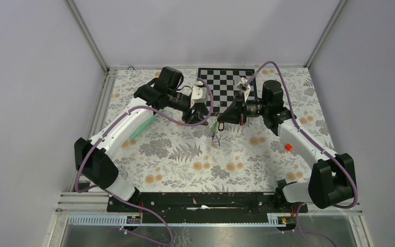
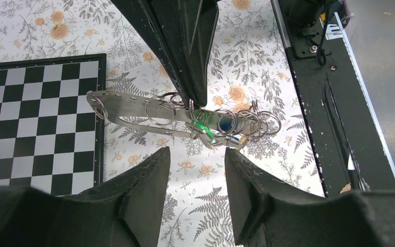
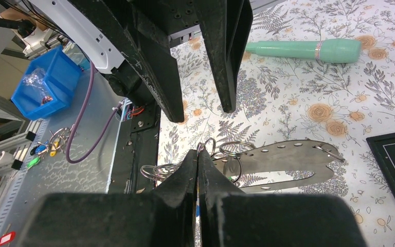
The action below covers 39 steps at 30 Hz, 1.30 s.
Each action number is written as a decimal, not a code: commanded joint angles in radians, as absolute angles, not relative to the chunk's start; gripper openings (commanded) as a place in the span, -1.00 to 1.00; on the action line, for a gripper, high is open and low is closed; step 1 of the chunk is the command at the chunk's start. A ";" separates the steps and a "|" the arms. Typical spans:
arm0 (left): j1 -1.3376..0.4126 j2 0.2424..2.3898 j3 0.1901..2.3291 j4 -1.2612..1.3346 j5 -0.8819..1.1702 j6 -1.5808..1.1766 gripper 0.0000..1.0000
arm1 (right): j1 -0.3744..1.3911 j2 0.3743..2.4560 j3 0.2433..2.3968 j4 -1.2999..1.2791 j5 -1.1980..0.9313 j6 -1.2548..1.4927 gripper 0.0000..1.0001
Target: Put the keys on the keyring
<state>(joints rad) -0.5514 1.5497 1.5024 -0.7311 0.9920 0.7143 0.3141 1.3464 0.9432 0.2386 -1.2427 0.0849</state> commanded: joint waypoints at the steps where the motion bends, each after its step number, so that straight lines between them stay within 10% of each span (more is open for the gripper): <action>1: -0.557 1.569 1.525 -0.726 1.049 0.792 -0.05 | 0.311 1.346 0.943 0.307 -1.271 0.109 -1.00; 15: -0.591 1.636 1.553 -0.690 1.054 0.765 -0.31 | 0.310 1.346 0.933 0.311 -1.270 0.108 -1.00; 28: -0.591 1.662 1.539 -0.690 1.092 0.744 -1.00 | 0.310 1.350 0.938 0.361 -1.273 0.148 -1.00; 39: -0.591 1.698 1.527 -0.546 1.190 0.530 -1.00 | 0.310 1.346 0.902 0.495 -1.265 0.238 -1.00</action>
<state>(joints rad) -0.5888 1.6844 1.5124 -0.6636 1.0946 0.6243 0.3088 1.3590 0.9051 0.3859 -1.2503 0.1986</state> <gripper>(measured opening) 0.010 0.020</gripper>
